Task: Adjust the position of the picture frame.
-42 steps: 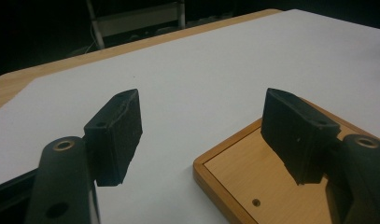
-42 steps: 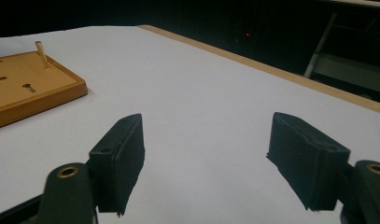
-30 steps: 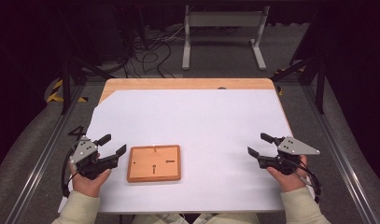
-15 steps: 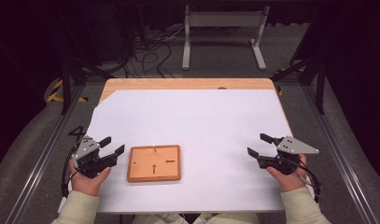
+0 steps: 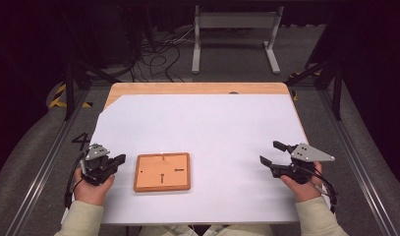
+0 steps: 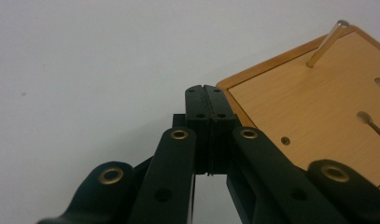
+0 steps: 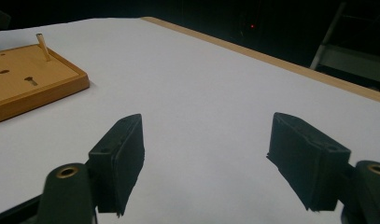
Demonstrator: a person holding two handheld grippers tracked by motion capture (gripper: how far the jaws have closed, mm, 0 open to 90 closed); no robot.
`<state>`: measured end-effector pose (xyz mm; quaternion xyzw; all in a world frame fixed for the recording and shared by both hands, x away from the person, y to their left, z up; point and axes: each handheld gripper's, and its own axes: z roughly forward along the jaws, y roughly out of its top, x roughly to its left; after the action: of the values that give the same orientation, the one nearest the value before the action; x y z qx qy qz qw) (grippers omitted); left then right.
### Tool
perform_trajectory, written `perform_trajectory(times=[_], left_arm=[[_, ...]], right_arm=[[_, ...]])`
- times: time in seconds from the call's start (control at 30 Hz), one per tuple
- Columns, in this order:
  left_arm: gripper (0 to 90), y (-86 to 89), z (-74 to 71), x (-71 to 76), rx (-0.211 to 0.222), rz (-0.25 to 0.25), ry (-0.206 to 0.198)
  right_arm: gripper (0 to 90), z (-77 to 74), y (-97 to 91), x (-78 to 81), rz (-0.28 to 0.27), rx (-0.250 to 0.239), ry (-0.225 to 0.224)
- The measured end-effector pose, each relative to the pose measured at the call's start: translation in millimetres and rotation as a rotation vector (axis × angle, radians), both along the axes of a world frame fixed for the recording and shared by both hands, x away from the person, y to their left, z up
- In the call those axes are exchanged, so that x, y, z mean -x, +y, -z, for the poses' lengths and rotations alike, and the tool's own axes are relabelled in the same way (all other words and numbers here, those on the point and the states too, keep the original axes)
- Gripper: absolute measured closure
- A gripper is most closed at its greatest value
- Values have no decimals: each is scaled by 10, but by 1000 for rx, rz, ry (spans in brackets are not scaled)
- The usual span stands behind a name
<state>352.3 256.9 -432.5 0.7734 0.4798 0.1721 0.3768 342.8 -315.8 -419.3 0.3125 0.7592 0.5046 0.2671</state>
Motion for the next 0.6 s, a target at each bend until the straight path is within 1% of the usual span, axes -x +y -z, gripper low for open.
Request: perform_trajectory(times=[0.07, 0.2, 0.3, 0.43, 0.53, 0.6], left_arm=[[896, -14, 18, -17, -3, -8, 32], [897, -54, 56, -51, -33, 5, 90], [897, -90, 71, -66, -56, 22, 125], [897, -140, 103, -86, -75, 55, 174], [897, -144, 101, -87, -72, 57, 182], [897, -151, 110, -95, -72, 59, 203]], right_arm=[[271, 2, 1, -2, 1, 1, 1], [271, 8, 6, -5, 0, 3, 6], [270, 9, 6, -8, -3, 4, 7], [269, 11, 4, -8, 0, 7, 9], [269, 8, 4, -4, 0, 8, 8], [269, 7, 4, -2, 2, 7, 6]])
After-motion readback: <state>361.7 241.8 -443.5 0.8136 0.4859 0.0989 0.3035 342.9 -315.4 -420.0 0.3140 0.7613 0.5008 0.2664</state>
